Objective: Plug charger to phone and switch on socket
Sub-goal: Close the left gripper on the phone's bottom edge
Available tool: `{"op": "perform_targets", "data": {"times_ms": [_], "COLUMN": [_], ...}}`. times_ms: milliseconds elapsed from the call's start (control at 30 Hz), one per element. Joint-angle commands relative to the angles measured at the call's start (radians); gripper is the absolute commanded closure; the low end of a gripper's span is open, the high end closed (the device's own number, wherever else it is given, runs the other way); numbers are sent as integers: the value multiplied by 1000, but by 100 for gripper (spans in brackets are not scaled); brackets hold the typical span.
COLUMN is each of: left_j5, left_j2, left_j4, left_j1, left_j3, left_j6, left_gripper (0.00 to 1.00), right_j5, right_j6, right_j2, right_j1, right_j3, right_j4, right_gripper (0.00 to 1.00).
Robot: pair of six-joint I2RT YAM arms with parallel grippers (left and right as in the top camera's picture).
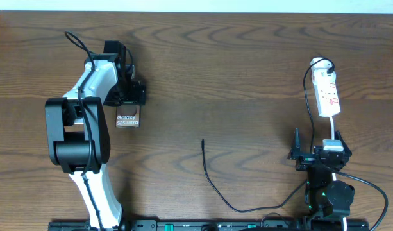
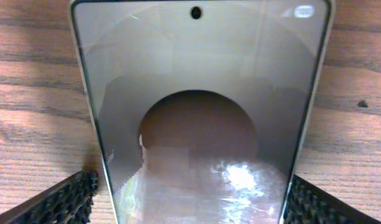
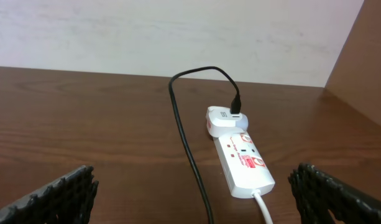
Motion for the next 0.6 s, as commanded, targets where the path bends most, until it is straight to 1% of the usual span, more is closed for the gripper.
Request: {"op": "perform_targets", "data": {"times_ms": [0,233,333,567], "left_j5": [-3,-3,-3,-3], "left_j2": [53,53,53,53], "left_j4": [-2,-2,-2,-2], "left_j1": [-2,-2,-2,-2], "left_j3": [-11,-11,-11,-11], "left_j6": [0,0,0,0], "left_gripper": [12,14,18,24], "right_j5": [-2,-2,-2,-2], "right_j6": [-10,-10,-10,-10], "right_j2": [-5,-5,-5,-5], "right_j1": [0,0,0,0], "right_j3": [-1,-1,-1,-1], "right_j4": [-3,-3,-3,-3], "right_gripper": [1,1,1,1]}}
